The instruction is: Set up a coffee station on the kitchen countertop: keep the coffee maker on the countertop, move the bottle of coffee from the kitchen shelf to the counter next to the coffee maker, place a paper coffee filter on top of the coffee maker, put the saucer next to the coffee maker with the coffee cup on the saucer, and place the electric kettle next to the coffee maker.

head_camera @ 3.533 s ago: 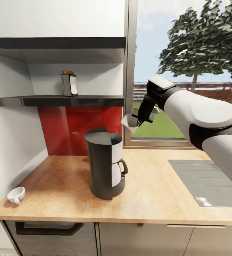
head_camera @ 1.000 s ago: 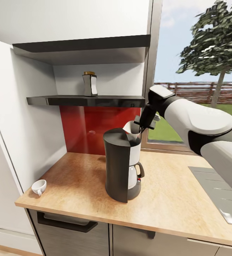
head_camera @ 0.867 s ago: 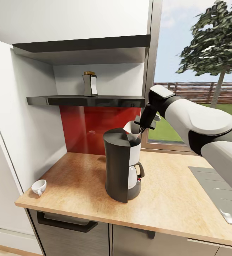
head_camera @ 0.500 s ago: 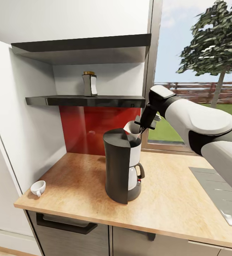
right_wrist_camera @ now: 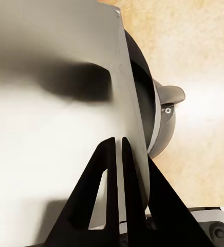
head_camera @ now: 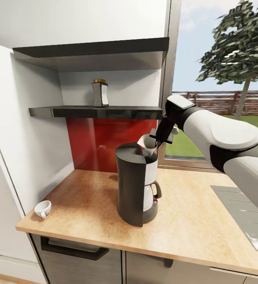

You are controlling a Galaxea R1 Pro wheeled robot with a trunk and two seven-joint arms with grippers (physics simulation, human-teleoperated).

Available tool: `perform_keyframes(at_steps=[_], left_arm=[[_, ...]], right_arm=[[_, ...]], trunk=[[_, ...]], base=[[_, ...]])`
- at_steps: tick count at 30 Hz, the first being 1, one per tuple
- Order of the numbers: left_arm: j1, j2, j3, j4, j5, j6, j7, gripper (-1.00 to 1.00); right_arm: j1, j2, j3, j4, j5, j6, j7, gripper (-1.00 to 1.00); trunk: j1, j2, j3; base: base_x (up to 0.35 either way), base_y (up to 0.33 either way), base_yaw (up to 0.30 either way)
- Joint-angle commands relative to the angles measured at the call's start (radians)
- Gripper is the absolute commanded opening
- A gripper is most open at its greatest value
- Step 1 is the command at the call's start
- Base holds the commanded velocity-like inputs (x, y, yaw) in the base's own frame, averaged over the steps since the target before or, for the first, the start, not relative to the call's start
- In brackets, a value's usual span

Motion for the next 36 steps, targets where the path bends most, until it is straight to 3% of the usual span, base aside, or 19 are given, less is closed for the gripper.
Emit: perform_keyframes(at_steps=[1, 23, 24, 36], left_arm=[[0.000, 0.000, 0.005, 0.002, -0.001, -0.006, 0.001, 1.00], [0.000, -0.001, 0.004, 0.004, -0.001, -0.004, 0.001, 1.00], [0.000, -0.001, 0.004, 0.004, -0.001, -0.005, 0.001, 1.00], [0.000, 0.000, 0.004, 0.004, -0.001, -0.004, 0.000, 1.00]], right_arm=[[0.000, 0.001, 0.001, -0.002, -0.011, 0.002, -0.011, -1.00], [0.004, 0.001, 0.002, -0.002, -0.010, 0.002, -0.011, -1.00], [0.005, 0.001, 0.002, -0.002, -0.010, 0.002, -0.011, 1.00], [0.006, 0.001, 0.001, -0.002, -0.010, 0.002, -0.011, 1.00]], trunk=[[0.000, 0.000, 0.000], [0.000, 0.000, 0.000], [0.000, 0.000, 0.000], [0.000, 0.000, 0.000]], base=[[0.002, 0.006, 0.000], [0.037, 0.000, 0.000], [0.000, 0.000, 0.000], [0.000, 0.000, 0.000]])
